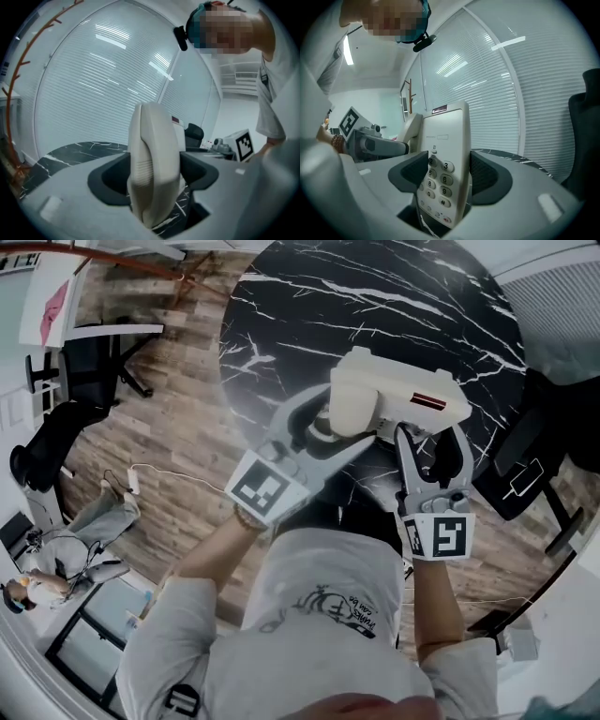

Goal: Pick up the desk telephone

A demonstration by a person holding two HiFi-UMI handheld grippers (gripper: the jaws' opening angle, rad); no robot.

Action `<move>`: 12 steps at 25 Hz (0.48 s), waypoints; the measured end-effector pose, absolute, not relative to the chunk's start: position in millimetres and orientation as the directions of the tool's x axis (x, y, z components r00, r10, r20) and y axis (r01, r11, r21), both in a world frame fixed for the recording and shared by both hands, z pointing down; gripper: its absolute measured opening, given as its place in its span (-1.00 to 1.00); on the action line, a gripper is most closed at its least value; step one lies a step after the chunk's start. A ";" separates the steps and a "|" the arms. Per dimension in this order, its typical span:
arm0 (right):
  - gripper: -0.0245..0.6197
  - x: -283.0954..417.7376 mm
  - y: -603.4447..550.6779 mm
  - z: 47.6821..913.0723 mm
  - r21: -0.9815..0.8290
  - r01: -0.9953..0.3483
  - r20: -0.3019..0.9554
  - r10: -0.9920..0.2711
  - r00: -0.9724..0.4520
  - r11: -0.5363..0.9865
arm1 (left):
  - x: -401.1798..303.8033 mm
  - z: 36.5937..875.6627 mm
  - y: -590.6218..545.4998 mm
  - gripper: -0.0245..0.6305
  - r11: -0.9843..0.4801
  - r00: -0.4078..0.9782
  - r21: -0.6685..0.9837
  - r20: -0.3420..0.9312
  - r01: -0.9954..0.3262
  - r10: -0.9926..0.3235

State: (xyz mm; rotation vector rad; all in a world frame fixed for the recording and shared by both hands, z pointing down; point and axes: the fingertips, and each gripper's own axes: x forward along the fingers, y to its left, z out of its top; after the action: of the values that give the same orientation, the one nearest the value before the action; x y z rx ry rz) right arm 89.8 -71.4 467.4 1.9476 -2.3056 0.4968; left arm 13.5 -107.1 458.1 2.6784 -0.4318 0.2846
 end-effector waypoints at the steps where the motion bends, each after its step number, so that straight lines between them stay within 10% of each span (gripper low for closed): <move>1: -0.08 91.6 -70.6 461.6 -0.186 -0.973 0.264 -0.947 -0.181 0.134 | 15.4 452.8 -106.4 0.08 -0.870 0.933 0.360 0.254 -0.336 -0.255; 12: -0.08 106.0 -63.6 404.2 -0.145 -0.983 0.213 -0.967 -0.138 0.109 | 31.2 396.4 -102.4 0.08 -0.887 0.942 0.332 0.206 -0.321 -0.264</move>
State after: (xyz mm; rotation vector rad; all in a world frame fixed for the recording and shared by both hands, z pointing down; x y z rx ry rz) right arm 106.0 -63.6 404.2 2.0181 -2.2897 0.3875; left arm 31.2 -102.4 396.4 2.7307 -0.4257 0.2196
